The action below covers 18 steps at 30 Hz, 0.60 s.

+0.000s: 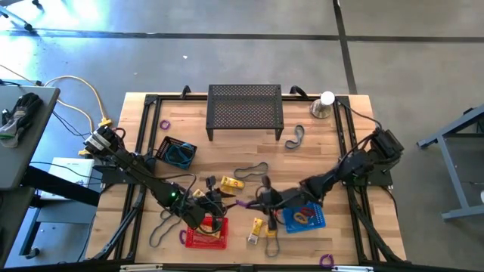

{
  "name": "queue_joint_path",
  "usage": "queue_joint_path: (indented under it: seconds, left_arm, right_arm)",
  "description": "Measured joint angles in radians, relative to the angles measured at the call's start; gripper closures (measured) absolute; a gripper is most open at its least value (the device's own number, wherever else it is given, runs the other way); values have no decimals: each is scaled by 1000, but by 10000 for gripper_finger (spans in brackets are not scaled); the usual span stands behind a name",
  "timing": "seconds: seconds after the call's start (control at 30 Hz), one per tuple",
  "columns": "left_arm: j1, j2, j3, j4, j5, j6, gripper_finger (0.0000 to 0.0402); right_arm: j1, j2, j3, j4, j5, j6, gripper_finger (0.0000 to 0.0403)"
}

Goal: Pick & Place Office Desk Supplies
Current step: Put the violet spring keychain into the blue bin

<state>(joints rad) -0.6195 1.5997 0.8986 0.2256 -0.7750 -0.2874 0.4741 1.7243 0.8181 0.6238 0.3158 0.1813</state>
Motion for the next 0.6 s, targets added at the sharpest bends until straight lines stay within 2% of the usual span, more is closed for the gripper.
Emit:
queue_joint_path:
  seconds: [0.17, 0.37, 0.47, 0.6]
  left_arm:
    - [-5, 0, 0, 19, -2, -26, 266]
    - [-8, 0, 0, 25, -1, -81, 265]
    - [-2, 0, 0, 31, -2, -80, 265]
    - [9, 0, 0, 60, -2, -80, 265]
  right_arm:
    - [137, -75, -1, -142, 133, -45, 397]
    - [323, -238, 0, -359, 420, 5, 397]
    - [400, -326, 0, -506, 481, 83, 397]
    - [480, -409, 0, -701, 544, 270, 397]
